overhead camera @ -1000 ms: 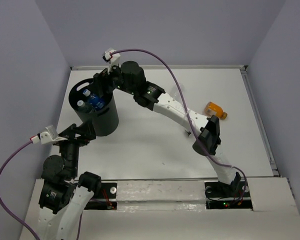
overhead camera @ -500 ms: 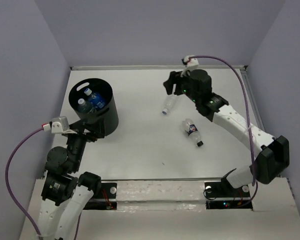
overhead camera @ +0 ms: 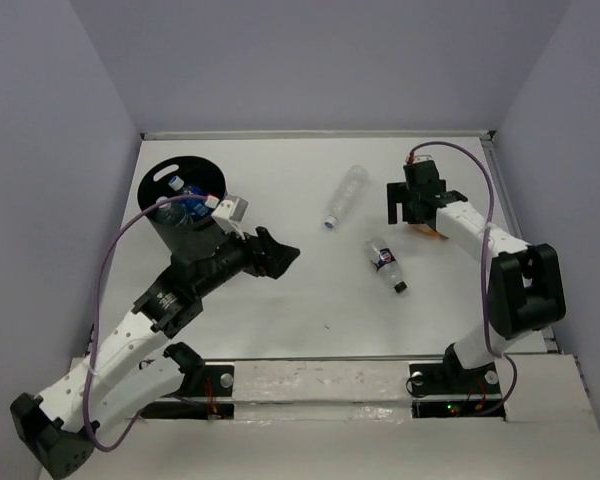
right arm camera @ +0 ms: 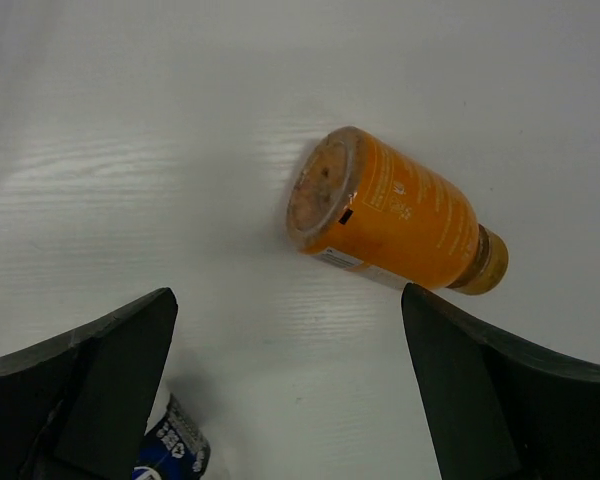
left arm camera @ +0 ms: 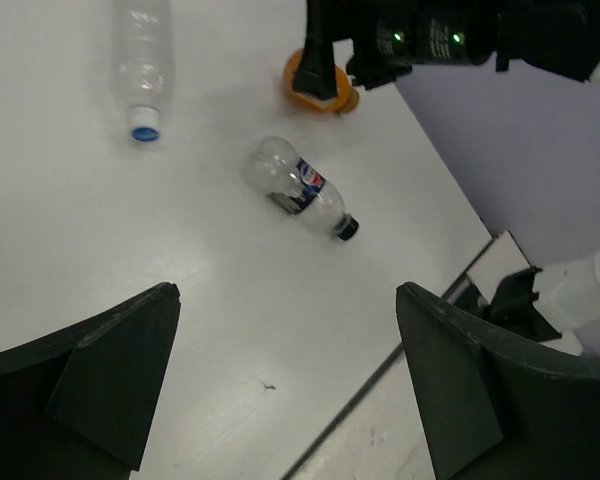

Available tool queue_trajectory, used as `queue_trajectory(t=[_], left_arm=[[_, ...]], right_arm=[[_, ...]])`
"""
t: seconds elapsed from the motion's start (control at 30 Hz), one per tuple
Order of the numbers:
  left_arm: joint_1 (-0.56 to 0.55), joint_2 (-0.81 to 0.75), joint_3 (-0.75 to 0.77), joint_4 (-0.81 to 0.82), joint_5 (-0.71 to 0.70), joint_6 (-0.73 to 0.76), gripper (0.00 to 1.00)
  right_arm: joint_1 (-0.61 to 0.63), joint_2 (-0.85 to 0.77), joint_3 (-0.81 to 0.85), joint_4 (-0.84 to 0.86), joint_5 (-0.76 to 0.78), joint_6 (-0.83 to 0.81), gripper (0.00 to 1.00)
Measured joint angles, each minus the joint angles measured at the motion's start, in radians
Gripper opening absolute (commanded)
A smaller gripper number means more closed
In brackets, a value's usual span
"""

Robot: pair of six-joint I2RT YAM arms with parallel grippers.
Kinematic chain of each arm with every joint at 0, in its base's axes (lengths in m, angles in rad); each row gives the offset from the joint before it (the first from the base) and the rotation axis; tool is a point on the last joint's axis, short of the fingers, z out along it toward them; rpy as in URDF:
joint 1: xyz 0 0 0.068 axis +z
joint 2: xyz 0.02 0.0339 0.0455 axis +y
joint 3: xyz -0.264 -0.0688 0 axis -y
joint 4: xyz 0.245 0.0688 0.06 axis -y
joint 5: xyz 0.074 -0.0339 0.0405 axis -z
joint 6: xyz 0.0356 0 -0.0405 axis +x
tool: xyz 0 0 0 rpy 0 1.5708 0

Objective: Put the plastic bottles in the bin

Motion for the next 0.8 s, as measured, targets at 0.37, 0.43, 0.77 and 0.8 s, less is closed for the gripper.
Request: queue_trajectory(t=[0.37,0.43,0.77,0.8], left_arm=[[-0.225,0.348,0.005,0.162,-0.092,-0.160,0.99],[-0.233,0.398,0.013,0.179,-0.098,-0.178,0.99],[-0.262,0.706,0.179,0.224,-0.137,-0.235,0.99],[-0.267,0.744,0.204,0.224,-0.140,-0.238,0.99]], right_arm=[[-0.064,0.185,0.101,-0.059,0.077,-0.214,1.00],[-0.078,0.227,0.118,-0.060,0.078,-0.238,1.00],[-0.110,0.358,0.256,-0.071,0.039,-0.277,0.64],[-0.114,0.358,0.257,-0.071,0.037,-0.269,0.61]])
